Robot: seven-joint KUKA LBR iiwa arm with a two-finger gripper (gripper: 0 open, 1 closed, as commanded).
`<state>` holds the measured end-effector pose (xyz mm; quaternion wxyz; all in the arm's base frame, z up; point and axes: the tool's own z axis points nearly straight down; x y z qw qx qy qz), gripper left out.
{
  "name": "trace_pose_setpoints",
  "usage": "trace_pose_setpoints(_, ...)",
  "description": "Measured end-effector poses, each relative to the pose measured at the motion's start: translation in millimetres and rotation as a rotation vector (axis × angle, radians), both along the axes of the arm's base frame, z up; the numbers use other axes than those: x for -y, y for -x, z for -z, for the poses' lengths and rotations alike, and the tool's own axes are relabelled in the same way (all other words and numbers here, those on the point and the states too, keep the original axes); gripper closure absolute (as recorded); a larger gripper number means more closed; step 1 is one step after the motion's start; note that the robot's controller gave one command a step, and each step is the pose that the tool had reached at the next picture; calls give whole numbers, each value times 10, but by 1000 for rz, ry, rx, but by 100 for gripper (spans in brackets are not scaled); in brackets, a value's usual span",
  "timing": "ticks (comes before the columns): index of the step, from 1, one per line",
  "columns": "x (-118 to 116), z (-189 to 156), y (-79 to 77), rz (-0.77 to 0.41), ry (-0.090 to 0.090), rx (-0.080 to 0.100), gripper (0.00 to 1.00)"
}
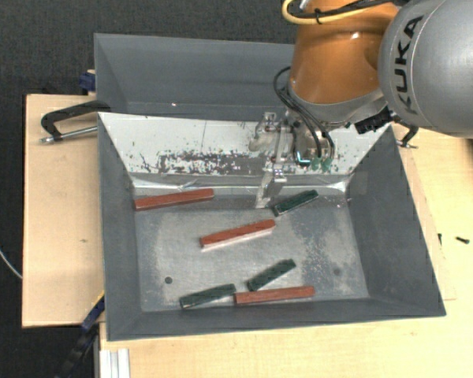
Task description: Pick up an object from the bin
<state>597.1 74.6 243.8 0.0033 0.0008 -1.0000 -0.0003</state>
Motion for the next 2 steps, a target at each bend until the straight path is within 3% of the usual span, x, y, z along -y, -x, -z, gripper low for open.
trace_pose_setpoints(1,4,-51,-14,1,-1,9,0)
trace_pose_setpoints(2,-42,452,161,-10,-1,14,0)
